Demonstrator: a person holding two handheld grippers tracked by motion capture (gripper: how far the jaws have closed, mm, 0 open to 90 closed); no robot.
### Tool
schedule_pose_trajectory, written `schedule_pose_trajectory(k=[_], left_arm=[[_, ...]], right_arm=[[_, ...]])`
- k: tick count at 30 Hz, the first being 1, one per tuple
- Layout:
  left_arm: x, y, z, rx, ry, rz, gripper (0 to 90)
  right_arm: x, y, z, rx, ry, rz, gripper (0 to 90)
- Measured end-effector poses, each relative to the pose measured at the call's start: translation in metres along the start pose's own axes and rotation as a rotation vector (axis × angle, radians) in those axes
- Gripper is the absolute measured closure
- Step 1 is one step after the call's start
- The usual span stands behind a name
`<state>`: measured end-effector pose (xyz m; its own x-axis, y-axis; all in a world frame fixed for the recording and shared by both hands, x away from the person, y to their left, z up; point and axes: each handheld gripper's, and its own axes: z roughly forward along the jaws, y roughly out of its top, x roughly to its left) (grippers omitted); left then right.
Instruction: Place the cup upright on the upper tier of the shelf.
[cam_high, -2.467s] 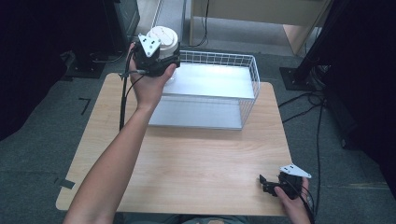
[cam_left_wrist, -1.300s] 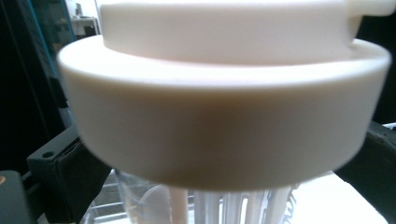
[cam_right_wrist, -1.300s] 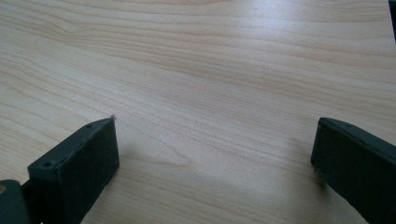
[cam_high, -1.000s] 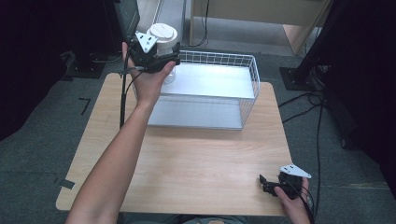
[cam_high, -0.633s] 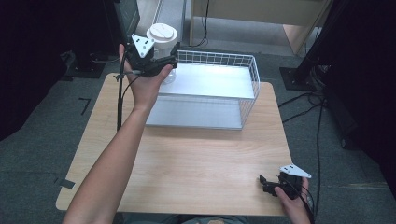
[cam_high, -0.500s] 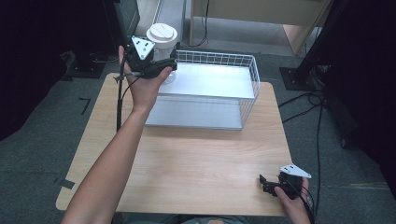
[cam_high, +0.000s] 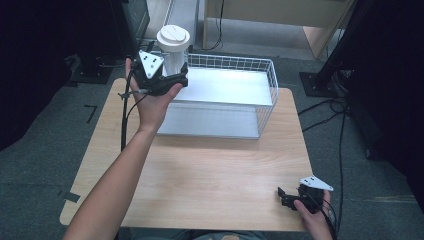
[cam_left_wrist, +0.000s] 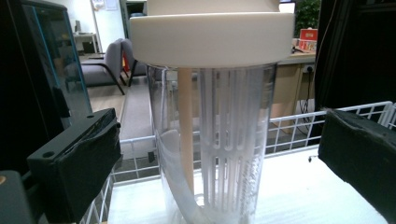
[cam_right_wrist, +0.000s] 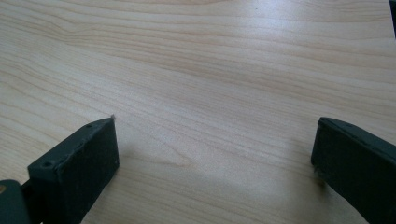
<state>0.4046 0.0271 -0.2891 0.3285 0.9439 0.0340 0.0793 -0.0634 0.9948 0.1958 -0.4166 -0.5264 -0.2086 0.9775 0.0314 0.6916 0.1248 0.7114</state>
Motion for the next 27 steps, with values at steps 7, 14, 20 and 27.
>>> schedule_pose_trajectory(k=[7,14,20,27], left_arm=[[0.007,0.0,-0.017,-0.002,-0.007,-0.03,0.0],[0.006,-0.002,-0.035,-0.016,-0.013,-0.014,0.0],[0.011,-0.007,-0.056,-0.023,-0.031,-0.013,0.0],[0.012,-0.02,-0.079,-0.037,-0.049,-0.01,0.0]], right_arm=[[0.0,0.0,0.0,0.001,0.0,0.002,0.5],[0.0,0.0,0.0,0.001,0.0,0.001,0.5],[0.0,0.0,0.0,0.001,0.0,0.0,0.5],[0.0,0.0,0.0,-0.001,-0.001,-0.001,0.5]])
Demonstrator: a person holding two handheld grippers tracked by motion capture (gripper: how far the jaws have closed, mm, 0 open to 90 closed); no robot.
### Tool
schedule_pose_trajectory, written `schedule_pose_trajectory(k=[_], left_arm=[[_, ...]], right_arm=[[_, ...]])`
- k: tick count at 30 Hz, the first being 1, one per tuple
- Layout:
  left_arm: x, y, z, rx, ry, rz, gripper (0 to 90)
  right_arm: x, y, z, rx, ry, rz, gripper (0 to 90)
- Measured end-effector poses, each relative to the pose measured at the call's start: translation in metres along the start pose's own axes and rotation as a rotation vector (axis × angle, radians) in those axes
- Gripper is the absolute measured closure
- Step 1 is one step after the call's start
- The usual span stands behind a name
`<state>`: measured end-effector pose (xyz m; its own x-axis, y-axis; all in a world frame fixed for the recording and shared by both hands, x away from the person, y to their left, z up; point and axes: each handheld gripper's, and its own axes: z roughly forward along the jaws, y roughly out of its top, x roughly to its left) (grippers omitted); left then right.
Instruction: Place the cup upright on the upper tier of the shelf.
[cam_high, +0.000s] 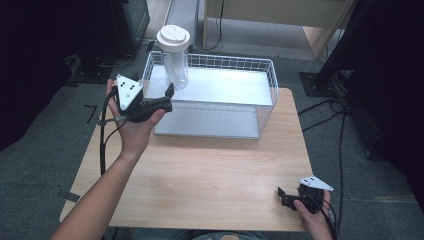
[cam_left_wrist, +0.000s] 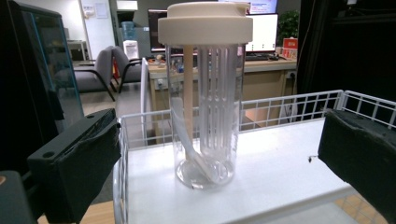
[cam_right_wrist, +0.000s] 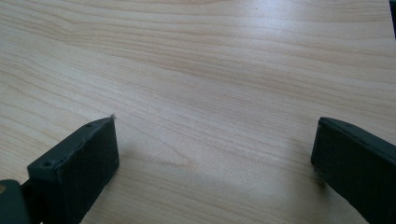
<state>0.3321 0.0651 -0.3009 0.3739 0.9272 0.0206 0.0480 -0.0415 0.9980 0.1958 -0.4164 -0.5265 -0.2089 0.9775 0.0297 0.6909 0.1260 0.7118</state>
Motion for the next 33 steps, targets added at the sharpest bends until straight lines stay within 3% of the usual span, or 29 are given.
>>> schedule_pose_trajectory(k=[11,18,33], left_arm=[[0.002,-0.02,-0.029,-0.007,-0.006,-0.008,0.0],[-0.001,-0.034,-0.049,-0.013,0.001,0.025,0.0],[0.007,-0.061,-0.074,0.016,0.011,0.02,0.0]], right_arm=[[0.0,0.0,0.0,0.0,0.0,0.0,0.6],[0.0,0.0,0.0,0.0,0.0,0.0,0.6],[0.0,0.0,0.0,0.0,0.0,-0.001,0.6]])
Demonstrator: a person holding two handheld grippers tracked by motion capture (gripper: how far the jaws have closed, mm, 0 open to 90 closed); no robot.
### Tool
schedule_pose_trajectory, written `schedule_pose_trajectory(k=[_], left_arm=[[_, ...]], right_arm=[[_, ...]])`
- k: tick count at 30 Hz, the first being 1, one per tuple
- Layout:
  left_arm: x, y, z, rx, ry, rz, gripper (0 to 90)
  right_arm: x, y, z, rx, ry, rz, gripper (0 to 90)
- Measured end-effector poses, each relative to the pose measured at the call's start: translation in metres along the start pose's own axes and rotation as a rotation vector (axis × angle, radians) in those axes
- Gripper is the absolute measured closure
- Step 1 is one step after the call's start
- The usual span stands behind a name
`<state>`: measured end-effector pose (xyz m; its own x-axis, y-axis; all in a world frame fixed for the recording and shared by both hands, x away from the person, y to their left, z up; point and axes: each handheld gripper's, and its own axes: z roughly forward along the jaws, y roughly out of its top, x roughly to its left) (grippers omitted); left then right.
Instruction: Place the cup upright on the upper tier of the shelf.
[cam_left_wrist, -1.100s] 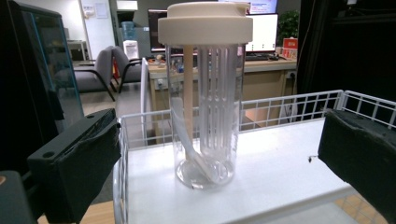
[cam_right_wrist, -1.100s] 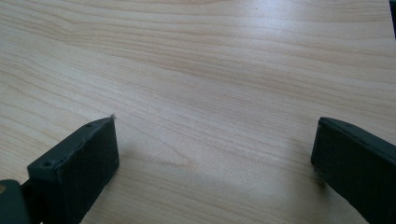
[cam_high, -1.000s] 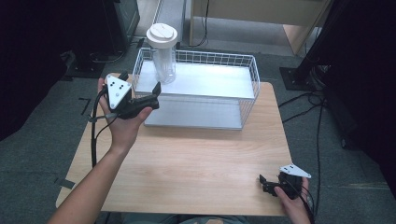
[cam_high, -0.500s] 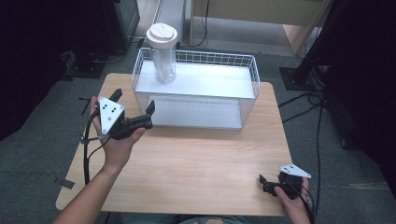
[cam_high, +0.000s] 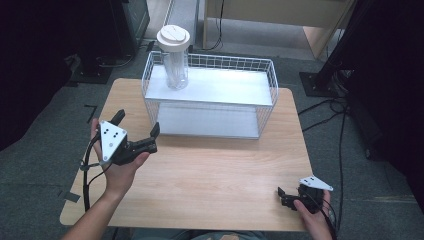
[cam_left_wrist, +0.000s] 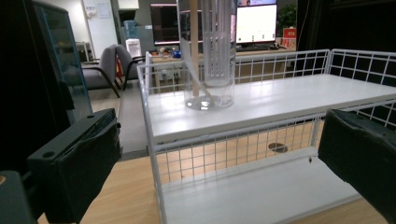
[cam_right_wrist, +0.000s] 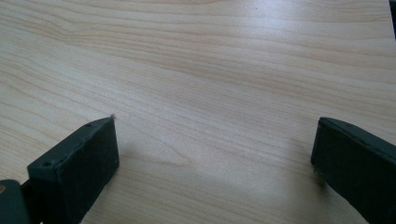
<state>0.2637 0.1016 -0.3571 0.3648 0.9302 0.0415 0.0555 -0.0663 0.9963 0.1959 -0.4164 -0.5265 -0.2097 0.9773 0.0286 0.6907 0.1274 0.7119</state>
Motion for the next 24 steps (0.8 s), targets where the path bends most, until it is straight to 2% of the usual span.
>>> schedule_pose_trajectory(k=[2,4,11,20,24], left_arm=[[0.001,-0.003,-0.002,0.002,-0.001,-0.003,0.0],[0.001,-0.008,-0.005,0.008,0.008,0.011,0.0],[0.014,-0.029,-0.02,0.019,0.04,-0.005,0.0],[0.019,-0.051,-0.036,0.042,0.055,-0.028,0.0],[0.022,-0.061,-0.043,0.055,0.069,-0.02,0.0]], right_arm=[[0.0,0.0,0.0,0.0,0.0,0.0,0.6],[0.0,0.0,0.0,0.001,0.001,0.0,0.6],[0.0,0.0,0.0,0.0,0.0,0.0,0.6],[0.0,0.0,0.0,0.002,-0.001,-0.001,0.6],[0.0,0.0,0.0,0.001,-0.001,0.0,0.6]])
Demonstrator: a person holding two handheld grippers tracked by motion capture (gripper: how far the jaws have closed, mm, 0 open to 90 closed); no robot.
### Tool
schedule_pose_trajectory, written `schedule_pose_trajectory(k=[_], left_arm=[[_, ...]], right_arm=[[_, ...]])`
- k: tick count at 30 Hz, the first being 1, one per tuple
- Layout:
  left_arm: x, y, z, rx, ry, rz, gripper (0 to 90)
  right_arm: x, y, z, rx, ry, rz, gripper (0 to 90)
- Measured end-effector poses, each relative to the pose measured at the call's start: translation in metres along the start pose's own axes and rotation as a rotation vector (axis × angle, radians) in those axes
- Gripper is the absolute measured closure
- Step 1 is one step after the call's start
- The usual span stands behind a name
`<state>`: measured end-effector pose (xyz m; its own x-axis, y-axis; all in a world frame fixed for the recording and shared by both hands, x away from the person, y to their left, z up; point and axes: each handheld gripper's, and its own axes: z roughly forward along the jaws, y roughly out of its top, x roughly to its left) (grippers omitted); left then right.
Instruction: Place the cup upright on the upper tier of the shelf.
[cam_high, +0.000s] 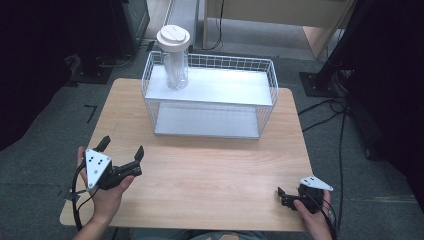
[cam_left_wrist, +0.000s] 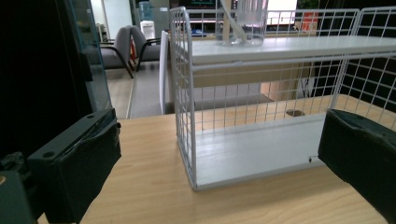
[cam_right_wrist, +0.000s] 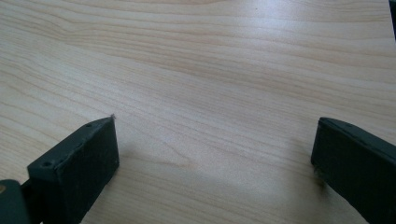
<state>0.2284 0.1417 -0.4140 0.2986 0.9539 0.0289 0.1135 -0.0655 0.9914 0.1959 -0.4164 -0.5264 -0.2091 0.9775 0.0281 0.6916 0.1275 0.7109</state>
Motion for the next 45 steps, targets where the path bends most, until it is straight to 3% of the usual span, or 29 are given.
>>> schedule_pose_trajectory(k=[13,18,28,33,45], left_arm=[[0.02,-0.032,-0.014,0.071,0.039,-0.015,0.0],[0.025,-0.05,-0.016,0.131,0.057,0.011,0.0],[0.04,-0.074,-0.018,0.234,0.098,0.013,0.0],[0.047,-0.082,-0.019,0.297,0.095,-0.003,0.0],[0.054,-0.097,-0.013,0.443,0.117,0.02,0.0]], right_arm=[[0.0,0.0,0.0,0.0,0.0,0.0,0.6],[0.0,0.0,0.0,0.0,0.0,0.0,0.6],[0.0,0.0,0.0,0.0,0.0,0.0,0.6],[0.0,0.0,0.0,0.0,0.0,0.0,0.6],[0.0,0.0,0.0,0.0,0.0,0.001,0.6]])
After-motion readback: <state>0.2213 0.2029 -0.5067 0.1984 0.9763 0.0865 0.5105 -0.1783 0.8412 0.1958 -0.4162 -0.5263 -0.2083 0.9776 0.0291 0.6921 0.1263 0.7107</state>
